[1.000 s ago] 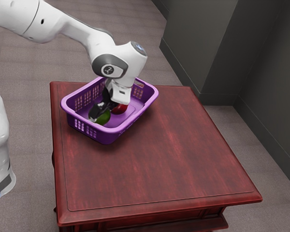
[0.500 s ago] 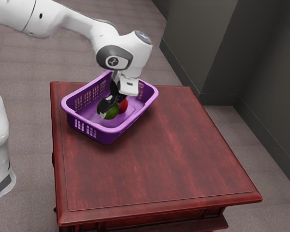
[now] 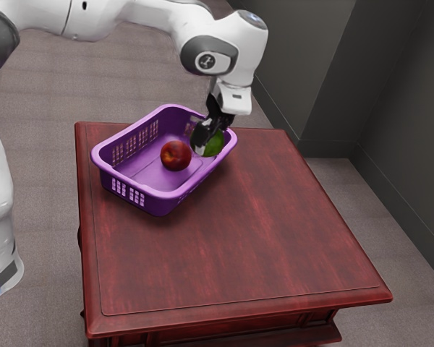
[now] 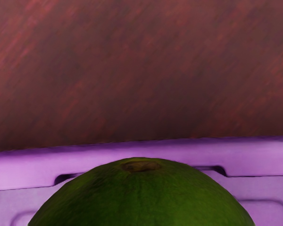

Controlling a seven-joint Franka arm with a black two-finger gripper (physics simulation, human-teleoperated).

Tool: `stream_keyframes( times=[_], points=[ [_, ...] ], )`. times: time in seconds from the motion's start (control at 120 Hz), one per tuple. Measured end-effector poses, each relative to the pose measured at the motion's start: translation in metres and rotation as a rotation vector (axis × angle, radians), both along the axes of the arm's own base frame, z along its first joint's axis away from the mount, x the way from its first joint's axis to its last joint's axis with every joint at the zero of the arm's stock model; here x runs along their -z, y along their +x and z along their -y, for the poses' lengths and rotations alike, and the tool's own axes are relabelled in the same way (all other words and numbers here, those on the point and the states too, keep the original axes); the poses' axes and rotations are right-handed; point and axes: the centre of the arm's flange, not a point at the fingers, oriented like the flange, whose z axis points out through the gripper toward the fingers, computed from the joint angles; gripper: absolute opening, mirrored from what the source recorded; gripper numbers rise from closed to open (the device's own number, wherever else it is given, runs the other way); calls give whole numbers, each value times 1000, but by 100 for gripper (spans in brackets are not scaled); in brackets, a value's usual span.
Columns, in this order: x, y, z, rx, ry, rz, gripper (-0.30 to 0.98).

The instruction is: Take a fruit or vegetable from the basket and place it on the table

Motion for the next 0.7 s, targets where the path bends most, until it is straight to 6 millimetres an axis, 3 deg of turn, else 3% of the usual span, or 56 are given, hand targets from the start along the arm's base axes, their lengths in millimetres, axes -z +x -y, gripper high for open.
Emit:
stream_keyframes(
  times=[0.167,0.375,0.542,0.7],
  points=[
    [5,35,21,37,-16,-7,47],
    [34,80,50,90,-51,-36,47],
    [68,95,44,78,-70,-72,47],
    [82,101,49,81,-78,-79,47]
  ],
)
